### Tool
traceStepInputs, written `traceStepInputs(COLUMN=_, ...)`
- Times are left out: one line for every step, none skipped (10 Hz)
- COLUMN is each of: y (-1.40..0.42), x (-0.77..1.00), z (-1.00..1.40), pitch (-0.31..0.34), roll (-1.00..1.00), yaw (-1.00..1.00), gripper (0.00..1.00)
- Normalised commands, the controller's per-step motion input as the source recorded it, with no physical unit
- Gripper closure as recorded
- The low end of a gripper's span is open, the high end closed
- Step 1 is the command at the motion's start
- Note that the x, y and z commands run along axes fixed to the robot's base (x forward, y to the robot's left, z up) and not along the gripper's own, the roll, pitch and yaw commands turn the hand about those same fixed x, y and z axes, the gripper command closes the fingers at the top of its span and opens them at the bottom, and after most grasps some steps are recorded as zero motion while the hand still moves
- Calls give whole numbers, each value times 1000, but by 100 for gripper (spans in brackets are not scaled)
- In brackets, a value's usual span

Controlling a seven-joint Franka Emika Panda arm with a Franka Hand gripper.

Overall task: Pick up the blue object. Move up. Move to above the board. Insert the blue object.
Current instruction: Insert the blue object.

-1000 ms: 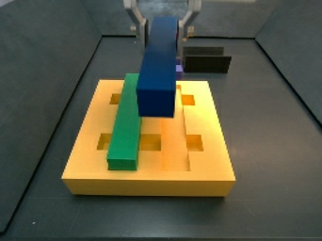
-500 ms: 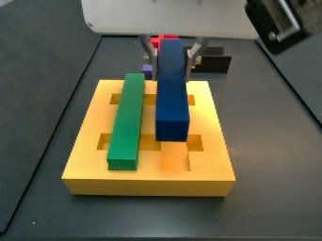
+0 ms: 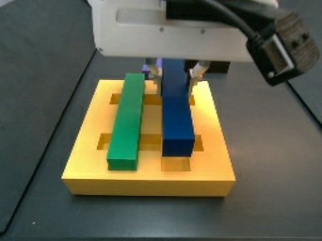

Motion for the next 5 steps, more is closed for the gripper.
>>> traceStepInputs(y=-14, x=0, z=-331, pitch=-61, roll=0, yaw=6, gripper=100)
traceStepInputs(y=-66, x=0, z=-277, pitch=-33, roll=50, yaw=29, gripper=100)
traceStepInputs(y=-103, x=0, z=-283, pitch=-10, roll=116, yaw=26, gripper=100)
traceStepInputs(y=-123, x=0, z=-274, pitch=-6, roll=123, yaw=26, gripper=100)
traceStepInputs(y=-89, x=151, z=-266, pitch=0, roll=134, yaw=0, gripper=100)
